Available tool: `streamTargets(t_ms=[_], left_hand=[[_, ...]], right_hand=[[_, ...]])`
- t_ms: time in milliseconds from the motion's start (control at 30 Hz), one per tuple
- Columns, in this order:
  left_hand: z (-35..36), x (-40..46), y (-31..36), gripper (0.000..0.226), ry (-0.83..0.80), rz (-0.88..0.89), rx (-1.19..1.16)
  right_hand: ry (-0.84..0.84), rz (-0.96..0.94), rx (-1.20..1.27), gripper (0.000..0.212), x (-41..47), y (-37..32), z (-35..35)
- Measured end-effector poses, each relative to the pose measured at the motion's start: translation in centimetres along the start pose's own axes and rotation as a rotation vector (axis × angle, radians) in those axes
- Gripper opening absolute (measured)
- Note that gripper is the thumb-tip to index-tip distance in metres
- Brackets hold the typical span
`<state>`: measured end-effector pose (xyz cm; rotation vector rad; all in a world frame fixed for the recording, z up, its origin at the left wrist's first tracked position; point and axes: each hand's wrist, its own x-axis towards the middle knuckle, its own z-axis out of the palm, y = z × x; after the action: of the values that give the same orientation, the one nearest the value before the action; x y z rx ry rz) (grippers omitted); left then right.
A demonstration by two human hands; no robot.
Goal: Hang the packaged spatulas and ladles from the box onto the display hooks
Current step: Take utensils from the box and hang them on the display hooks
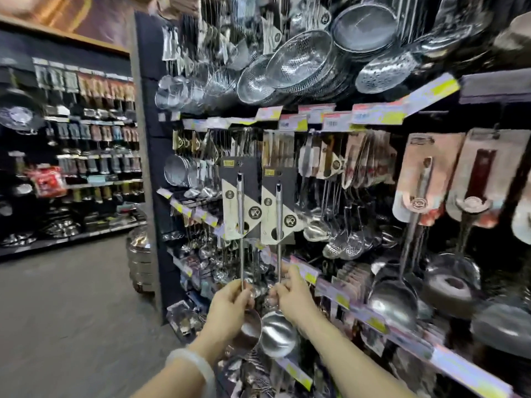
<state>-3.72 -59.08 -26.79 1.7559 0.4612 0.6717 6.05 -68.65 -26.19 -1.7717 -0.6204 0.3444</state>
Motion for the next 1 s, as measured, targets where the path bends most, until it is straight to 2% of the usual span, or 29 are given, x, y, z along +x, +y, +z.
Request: streamTargets(t_ms=[167,300,533,833,1000], left_hand=[[-1.7,8.8,-2.5,0.020,-0.096,0.016,-0.015],[-3.8,16.4,-4.3,0.021,-0.239,0.048,0.034],[-5.3,26.5,-6.4,0.019,-0.418,0.130,0.068],[-0.2,27.1,-7.3,0.021,-0.658,0.177,-0.046],[2.7,26.1,-6.5,0.032,-0.667,0.172,-0.107]], right_hand=[[0.119,0.013,-0.031,0.034,6.5,1.1,3.4],[0.256,0.052,-0.044,0.028,11.9,0.6,6.1],[0.427,0.083,-0.052,0.031,17.6,-1.0,8.7],[0.623,0.208,-0.138,0.033,15.6,-0.2,6.0],[0.702,0.181,-0.133,0.037,14.8,-0.3,4.3]])
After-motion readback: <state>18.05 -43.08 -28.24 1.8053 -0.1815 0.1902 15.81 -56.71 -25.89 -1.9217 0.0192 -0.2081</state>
